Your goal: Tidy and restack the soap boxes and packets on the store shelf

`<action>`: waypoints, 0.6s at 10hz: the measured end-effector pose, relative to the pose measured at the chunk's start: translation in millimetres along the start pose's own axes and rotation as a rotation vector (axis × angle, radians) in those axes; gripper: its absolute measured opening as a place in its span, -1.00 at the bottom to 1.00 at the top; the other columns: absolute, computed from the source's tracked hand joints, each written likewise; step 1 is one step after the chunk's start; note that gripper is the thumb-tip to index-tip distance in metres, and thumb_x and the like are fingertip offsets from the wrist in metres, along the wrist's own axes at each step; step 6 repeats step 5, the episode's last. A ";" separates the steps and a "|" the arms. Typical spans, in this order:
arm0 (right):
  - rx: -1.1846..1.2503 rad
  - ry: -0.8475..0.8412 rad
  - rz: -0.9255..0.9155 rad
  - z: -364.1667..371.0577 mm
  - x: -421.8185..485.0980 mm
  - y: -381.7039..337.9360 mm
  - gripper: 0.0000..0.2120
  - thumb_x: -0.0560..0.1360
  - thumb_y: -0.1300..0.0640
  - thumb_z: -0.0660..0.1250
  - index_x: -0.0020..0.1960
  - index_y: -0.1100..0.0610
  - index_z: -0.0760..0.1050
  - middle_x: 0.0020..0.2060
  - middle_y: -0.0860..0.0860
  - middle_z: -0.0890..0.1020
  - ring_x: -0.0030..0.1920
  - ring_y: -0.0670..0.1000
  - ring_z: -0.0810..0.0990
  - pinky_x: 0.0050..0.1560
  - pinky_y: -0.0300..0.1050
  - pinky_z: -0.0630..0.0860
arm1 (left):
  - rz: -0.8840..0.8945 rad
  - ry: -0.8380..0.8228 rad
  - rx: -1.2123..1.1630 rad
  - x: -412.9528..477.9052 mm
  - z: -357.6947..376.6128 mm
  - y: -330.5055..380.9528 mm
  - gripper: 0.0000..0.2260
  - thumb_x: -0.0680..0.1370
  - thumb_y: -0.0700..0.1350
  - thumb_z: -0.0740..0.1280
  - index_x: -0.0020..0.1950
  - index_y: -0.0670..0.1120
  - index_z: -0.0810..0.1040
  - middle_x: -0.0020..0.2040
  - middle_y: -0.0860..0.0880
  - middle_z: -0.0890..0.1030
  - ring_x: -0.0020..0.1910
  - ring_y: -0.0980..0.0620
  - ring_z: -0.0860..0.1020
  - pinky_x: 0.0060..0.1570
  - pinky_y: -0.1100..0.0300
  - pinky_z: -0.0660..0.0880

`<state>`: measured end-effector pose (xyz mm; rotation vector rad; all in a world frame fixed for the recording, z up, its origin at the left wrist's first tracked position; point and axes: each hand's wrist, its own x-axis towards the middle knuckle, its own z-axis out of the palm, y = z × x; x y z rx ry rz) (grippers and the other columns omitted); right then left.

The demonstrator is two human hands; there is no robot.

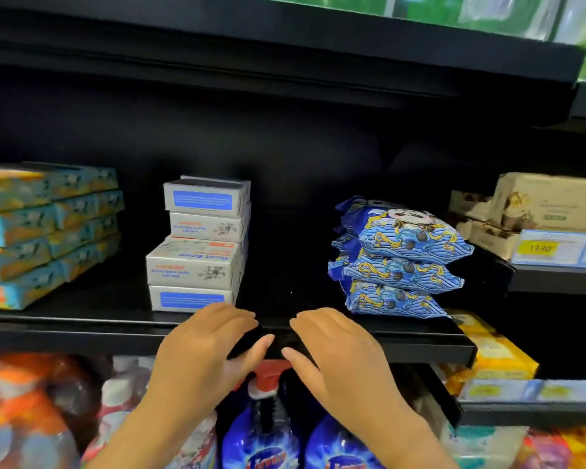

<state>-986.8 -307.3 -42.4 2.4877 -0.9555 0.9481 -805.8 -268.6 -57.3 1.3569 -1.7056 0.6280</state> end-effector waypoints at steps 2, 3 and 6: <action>-0.020 -0.022 0.072 11.3 8.7 -28.2 -0.63 0.23 -0.02 0.57 -0.05 0.14 0.61 -0.10 -0.04 0.65 -0.08 0.00 0.64 -0.16 -0.22 0.58 | 0.096 0.036 -0.011 -14.1 -11.6 -38.2 -0.66 0.48 0.09 0.28 -0.14 -0.15 0.70 -0.14 0.04 0.68 -0.14 0.02 0.62 -0.11 0.20 0.49; -0.017 0.000 0.134 12.1 6.6 -33.7 -0.61 0.22 0.01 0.58 -0.02 0.15 0.63 -0.07 -0.03 0.66 -0.04 0.00 0.65 -0.11 -0.18 0.58 | 0.112 0.030 -0.083 -13.8 -9.4 -40.7 -0.72 0.47 0.05 0.34 -0.14 -0.14 0.70 -0.15 0.04 0.68 -0.15 0.03 0.62 -0.11 0.23 0.47; 0.028 -0.010 0.149 10.6 -0.2 -39.3 -0.56 0.47 -0.16 0.30 0.25 0.05 0.51 0.22 -0.13 0.52 0.26 -0.08 0.48 0.25 -0.29 0.30 | 0.172 0.016 -0.141 -15.4 -21.4 -40.6 -0.82 0.39 -0.03 0.52 -0.13 -0.12 0.71 -0.11 0.04 0.68 -0.12 0.04 0.64 -0.11 0.21 0.56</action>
